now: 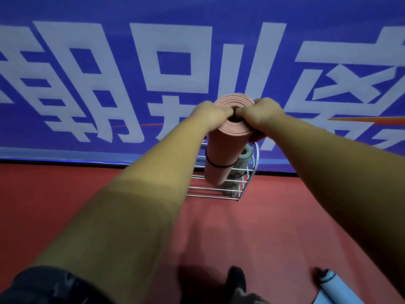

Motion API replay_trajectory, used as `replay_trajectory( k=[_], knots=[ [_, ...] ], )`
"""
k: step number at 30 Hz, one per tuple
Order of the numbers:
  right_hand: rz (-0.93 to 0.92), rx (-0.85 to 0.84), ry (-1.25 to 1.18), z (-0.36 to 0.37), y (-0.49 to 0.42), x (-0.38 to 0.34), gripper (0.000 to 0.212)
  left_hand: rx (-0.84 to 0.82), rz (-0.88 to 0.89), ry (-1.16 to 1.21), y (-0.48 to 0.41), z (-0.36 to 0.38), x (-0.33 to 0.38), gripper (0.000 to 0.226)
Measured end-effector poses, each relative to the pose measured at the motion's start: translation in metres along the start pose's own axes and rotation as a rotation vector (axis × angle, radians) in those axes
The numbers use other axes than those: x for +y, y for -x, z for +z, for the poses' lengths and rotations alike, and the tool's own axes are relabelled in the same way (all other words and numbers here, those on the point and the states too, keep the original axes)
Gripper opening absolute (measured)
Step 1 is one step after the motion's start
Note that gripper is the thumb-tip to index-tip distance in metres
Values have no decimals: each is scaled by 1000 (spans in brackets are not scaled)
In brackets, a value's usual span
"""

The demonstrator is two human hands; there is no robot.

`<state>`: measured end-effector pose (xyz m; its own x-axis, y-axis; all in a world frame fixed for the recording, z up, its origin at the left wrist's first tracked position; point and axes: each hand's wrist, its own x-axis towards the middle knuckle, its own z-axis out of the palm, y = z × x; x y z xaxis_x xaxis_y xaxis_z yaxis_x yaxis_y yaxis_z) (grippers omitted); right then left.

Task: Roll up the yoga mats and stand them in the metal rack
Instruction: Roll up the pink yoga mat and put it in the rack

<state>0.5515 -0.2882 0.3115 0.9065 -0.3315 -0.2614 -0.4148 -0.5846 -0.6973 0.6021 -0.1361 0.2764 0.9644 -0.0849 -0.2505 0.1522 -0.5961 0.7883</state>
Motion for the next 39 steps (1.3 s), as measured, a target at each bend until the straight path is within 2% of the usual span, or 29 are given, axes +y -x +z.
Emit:
replay_trajectory(
  k=[5, 11, 17, 23, 28, 39],
  knots=[
    [-46, -29, -4, -11, -77, -22, 44, 17, -29, 76, -69, -4, 27, 43],
    [-77, -136, 45, -12, -196, -19, 41, 50, -108, 73, -163, 23, 36, 44],
    [-57, -257, 64, 3, -290, 6, 37, -1, -192, 12, -237, 58, 27, 50],
    [-41, -351, 114, 32, -352, 41, 33, -94, -300, -4, -291, 95, 0, 57],
    [25, -400, 117, 66, -390, 79, 26, -152, -347, -28, -327, 124, -34, 43],
    [107, -391, 162, 156, -443, 139, 52, -207, -335, -49, -389, 170, -126, 49]
  ],
)
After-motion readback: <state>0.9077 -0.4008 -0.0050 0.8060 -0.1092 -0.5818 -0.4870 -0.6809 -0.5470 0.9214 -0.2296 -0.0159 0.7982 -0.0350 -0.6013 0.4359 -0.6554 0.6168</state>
